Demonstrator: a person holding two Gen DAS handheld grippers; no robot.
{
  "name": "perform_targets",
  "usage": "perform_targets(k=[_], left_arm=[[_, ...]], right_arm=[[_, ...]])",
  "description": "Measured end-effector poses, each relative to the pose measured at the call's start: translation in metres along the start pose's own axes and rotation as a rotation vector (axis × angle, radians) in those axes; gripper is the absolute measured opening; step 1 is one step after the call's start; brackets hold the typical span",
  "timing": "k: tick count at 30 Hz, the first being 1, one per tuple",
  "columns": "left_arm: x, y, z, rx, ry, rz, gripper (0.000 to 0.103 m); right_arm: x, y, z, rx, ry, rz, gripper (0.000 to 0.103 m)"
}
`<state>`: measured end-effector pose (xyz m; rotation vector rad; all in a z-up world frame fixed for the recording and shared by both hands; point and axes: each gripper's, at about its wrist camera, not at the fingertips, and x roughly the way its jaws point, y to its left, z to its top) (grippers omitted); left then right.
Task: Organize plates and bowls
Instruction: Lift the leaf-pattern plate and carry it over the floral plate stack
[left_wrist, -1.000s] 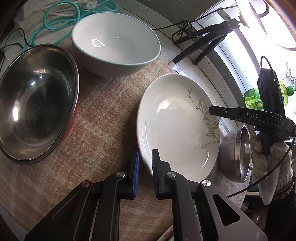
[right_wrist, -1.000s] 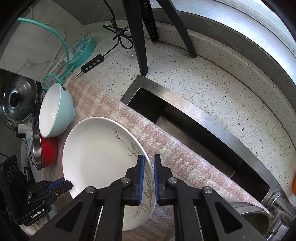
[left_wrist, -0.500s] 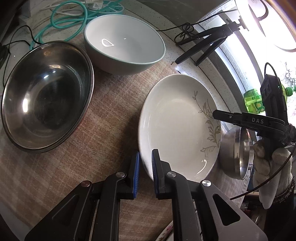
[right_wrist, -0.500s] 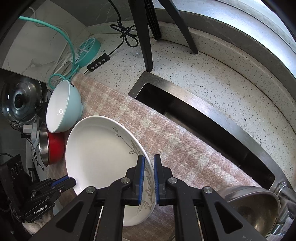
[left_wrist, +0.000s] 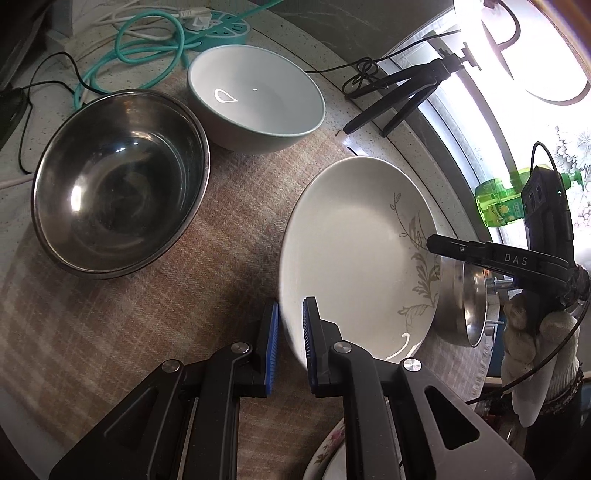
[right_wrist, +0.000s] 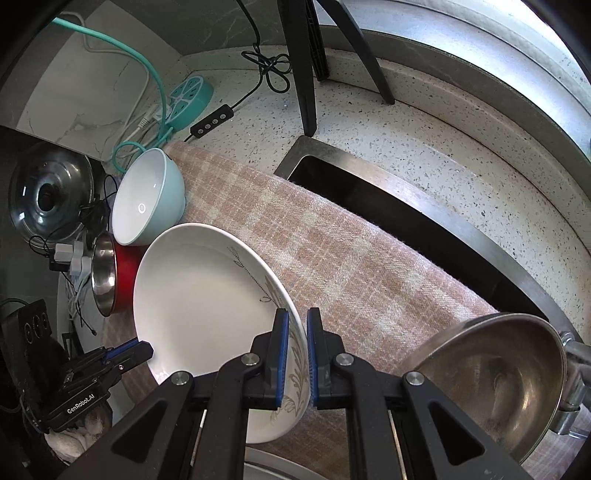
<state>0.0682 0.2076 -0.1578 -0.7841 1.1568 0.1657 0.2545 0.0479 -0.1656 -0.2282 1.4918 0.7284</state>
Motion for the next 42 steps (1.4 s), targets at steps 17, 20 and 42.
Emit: perform_targets(k=[17,20,42], left_arm=[[-0.029,-0.003,-0.027,0.037,-0.012,-0.036,0.011],[-0.033,-0.003,-0.035,0.045,-0.011,-0.043,0.011],[-0.047,-0.015,-0.093,0.102,0.037,-0.085,0.011]], right_arm=[[-0.033,0.017,-0.04,0.021,-0.048,0.0,0.009],[-0.038,0.019,-0.051,0.026,-0.053,-0.001,0.009],[-0.058,0.004,-0.135,0.107,-0.076,0.03,0.009]])
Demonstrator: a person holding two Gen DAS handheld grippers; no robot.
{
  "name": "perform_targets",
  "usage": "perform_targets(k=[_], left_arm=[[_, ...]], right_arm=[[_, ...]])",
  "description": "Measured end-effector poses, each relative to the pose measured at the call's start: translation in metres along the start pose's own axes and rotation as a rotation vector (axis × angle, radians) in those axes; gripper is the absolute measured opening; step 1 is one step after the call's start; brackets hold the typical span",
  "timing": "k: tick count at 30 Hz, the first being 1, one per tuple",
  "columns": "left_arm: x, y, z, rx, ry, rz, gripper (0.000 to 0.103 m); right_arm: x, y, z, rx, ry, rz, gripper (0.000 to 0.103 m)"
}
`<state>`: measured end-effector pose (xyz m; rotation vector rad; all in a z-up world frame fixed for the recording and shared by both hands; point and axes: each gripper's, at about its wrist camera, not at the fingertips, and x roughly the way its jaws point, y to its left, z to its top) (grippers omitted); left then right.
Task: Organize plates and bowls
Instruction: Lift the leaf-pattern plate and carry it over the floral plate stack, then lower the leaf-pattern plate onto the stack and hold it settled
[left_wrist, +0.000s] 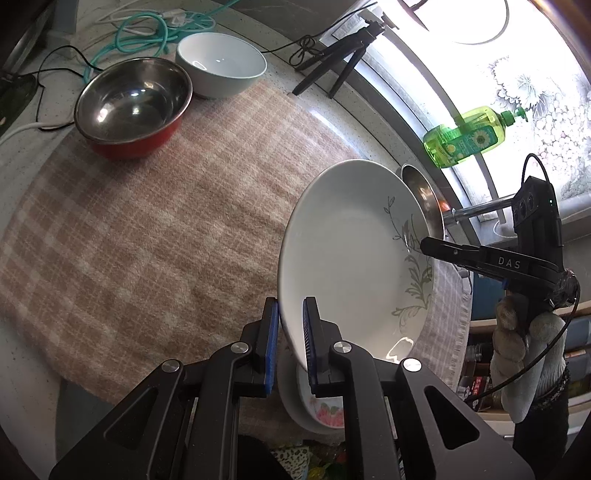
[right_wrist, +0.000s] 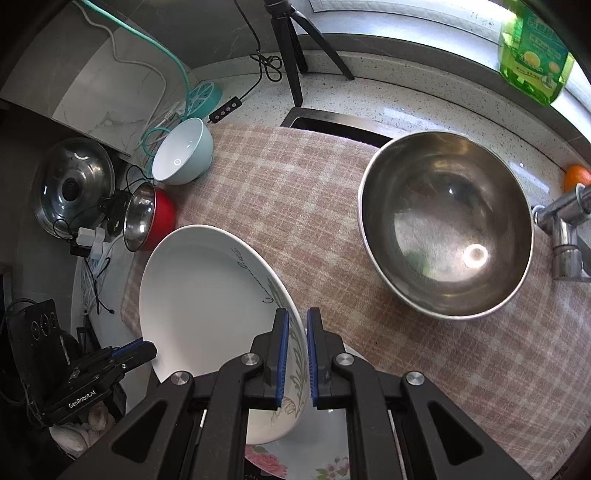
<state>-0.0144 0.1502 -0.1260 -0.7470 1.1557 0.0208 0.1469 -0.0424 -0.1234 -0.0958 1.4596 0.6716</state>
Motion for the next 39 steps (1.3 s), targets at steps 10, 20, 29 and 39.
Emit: perform_targets(k=[10,20,29,39], left_arm=[[0.011,-0.011,-0.019,0.046,0.047,0.0,0.011],[0.024,-0.024,-0.03,0.105,0.091,0.001,0.011],[0.038,-0.03,-0.033,0.156,0.137,0.012,0.011],[0.042,-0.035,-0.035,0.191,0.149,0.017,0.011]], right_arm=[[0.005,-0.029,-0.044,0.088,0.003,0.022,0.009],[0.003,-0.052,-0.079,0.167,-0.014,0.031,0.009],[0.005,-0.065,-0.109,0.228,-0.024,0.046,0.009],[0.013,-0.073,-0.132,0.272,-0.013,0.055,0.009]])
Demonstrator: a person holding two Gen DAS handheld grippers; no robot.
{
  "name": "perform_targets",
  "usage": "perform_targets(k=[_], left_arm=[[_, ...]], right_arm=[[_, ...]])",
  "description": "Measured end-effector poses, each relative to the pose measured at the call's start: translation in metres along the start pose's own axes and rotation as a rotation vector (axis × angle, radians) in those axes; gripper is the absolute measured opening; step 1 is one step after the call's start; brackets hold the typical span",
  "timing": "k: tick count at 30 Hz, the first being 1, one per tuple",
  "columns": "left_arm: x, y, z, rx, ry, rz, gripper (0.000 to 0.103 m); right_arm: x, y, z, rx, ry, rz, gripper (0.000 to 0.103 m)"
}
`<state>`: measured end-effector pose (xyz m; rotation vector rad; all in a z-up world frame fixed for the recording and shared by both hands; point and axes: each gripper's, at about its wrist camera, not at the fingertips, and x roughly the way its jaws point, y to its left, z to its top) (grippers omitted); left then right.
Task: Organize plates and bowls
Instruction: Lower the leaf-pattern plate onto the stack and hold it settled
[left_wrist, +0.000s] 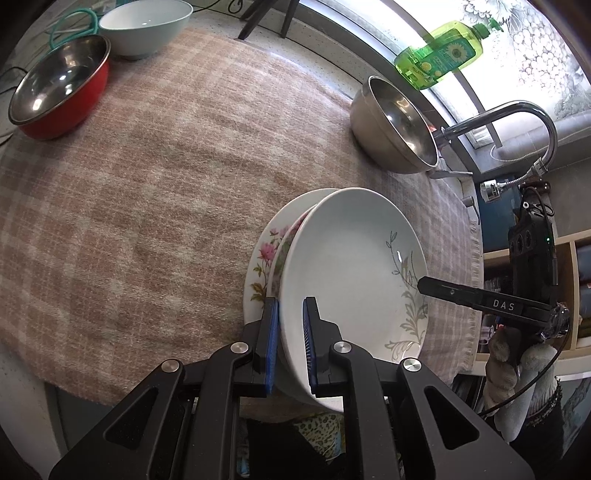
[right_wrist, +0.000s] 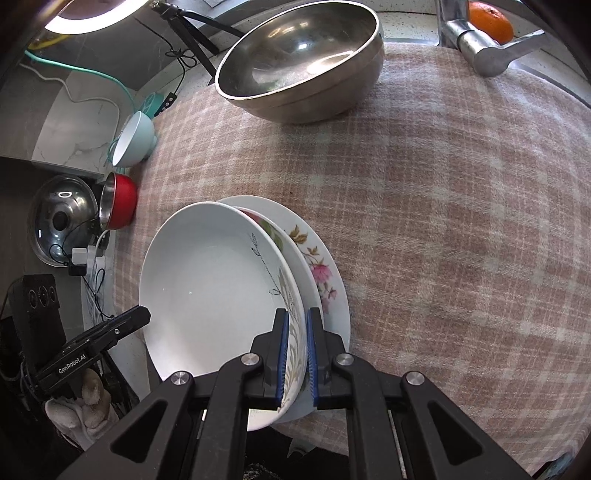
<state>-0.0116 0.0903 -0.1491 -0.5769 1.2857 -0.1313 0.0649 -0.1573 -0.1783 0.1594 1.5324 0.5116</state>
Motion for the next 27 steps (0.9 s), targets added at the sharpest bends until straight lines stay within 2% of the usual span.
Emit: perform_targets(k=[11,27], left_arm=[[0.004,0.002,0.001,0.012,0.005,0.01,0.011],[0.011,-0.002,0.004,0.056,0.009,0.013,0.011]], right_arm=[[0.004,0.0,-0.005,0.001,0.0,0.0,0.009],[-0.001,0.002,-0.011,-0.028,-0.045,-0.051,0.009]])
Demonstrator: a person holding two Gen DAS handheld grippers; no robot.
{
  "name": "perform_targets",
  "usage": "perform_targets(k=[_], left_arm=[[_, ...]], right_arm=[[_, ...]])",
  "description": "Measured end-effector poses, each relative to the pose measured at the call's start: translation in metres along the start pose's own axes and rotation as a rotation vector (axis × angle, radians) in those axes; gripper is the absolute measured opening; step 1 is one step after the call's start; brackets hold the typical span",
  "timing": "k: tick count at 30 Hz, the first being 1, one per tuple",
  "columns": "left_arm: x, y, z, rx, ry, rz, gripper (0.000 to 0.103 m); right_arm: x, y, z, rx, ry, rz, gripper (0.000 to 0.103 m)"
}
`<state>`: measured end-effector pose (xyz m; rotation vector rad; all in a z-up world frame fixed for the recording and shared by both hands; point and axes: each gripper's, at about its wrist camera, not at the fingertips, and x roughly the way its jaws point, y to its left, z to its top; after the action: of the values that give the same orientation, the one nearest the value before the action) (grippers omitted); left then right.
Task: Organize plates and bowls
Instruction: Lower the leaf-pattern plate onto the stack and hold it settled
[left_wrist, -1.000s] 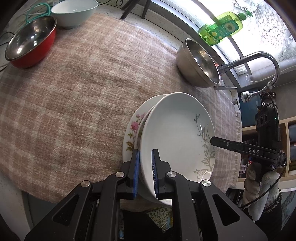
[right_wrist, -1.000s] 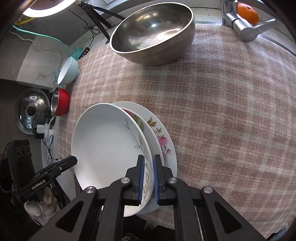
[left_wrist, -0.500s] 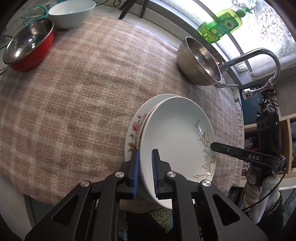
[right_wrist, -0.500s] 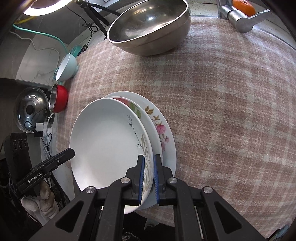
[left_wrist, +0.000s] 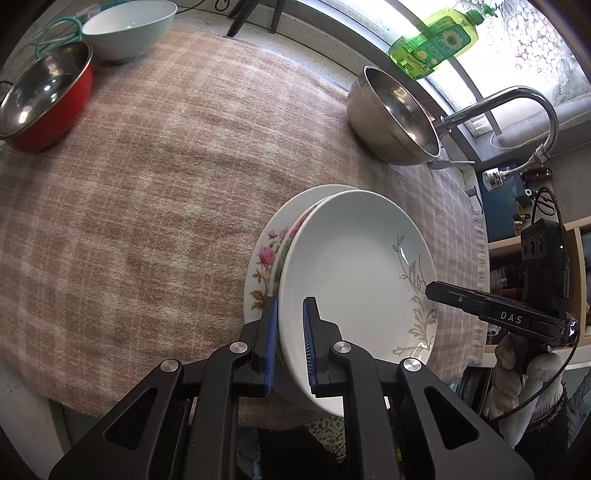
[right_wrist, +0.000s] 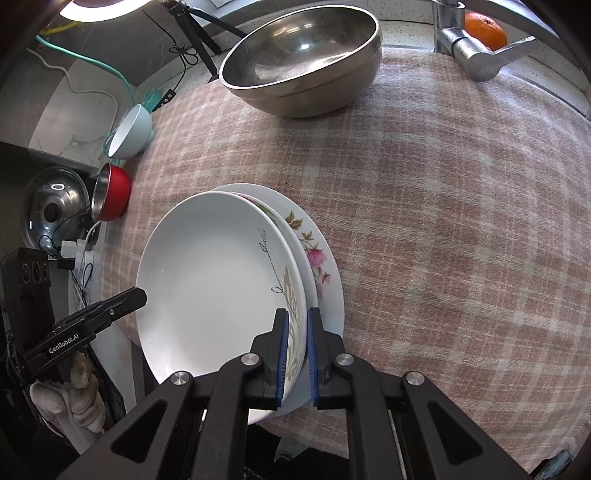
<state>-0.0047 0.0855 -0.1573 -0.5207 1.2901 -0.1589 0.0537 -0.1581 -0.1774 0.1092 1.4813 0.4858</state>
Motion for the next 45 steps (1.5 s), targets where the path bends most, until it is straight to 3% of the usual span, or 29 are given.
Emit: perform_targets(k=[17,28,45], left_arm=[[0.003,-0.004,0.003,0.059,0.006,0.028,0.011],[-0.001,-0.006,0.003,0.111,0.014,0.051,0.011],[-0.015,0.001,0.004,0.094,-0.024,0.054,0.011]], right_arm=[[-0.001,0.0,-0.004,0.005,-0.028,0.004,0.01],[0.0,0.008,-0.005,-0.038,-0.044,-0.039,0.01],[-0.004,0.008,-0.01,-0.025,-0.079,-0.049,0.011]])
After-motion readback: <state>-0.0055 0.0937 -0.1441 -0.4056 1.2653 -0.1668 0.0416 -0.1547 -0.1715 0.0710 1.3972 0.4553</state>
